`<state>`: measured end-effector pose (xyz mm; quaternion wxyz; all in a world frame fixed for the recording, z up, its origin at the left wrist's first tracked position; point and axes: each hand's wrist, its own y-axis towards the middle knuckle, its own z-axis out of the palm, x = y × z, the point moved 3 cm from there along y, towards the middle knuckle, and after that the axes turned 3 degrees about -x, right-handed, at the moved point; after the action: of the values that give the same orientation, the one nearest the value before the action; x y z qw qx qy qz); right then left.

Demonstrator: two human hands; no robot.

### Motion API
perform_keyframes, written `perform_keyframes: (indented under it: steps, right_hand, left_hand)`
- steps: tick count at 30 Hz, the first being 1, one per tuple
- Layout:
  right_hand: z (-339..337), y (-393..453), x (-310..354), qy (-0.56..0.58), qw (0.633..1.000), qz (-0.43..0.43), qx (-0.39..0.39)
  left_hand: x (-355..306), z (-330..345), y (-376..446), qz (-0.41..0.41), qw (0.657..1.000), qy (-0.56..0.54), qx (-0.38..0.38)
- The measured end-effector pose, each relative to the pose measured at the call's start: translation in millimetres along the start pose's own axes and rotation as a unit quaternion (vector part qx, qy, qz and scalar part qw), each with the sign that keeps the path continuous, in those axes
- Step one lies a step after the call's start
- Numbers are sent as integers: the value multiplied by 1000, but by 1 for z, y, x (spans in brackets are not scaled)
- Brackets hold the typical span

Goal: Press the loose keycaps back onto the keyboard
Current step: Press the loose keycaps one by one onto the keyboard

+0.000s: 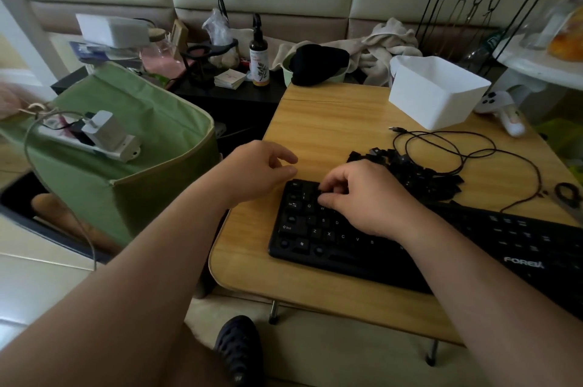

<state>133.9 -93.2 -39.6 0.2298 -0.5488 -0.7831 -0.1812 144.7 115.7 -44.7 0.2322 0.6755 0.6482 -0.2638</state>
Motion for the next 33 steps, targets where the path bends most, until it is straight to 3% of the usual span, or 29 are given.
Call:
perform_keyframes:
  steps: [4, 11, 21, 27, 30, 33]
  right_hand:
    - [3, 1, 4, -13, 1000, 19, -1]
    - [6, 4, 9, -3, 998, 58, -6]
    - [10, 2, 12, -27, 998, 47, -23]
    - [7, -21, 20, -189, 980, -60, -23]
    - [7, -29, 20, -267, 961, -70, 25]
    - [7, -33, 18, -275, 958, -69, 46]
  left_hand:
    - [-5, 2, -1, 2, 1000, -2, 6]
    - [-11, 11, -2, -16, 996, -11, 89]
    - [-11, 13, -2, -35, 994, -24, 103]
    - [-12, 15, -3, -54, 992, -46, 102]
    - [-13, 16, -4, -56, 992, -49, 106]
    - [-15, 17, -5, -62, 991, -48, 108]
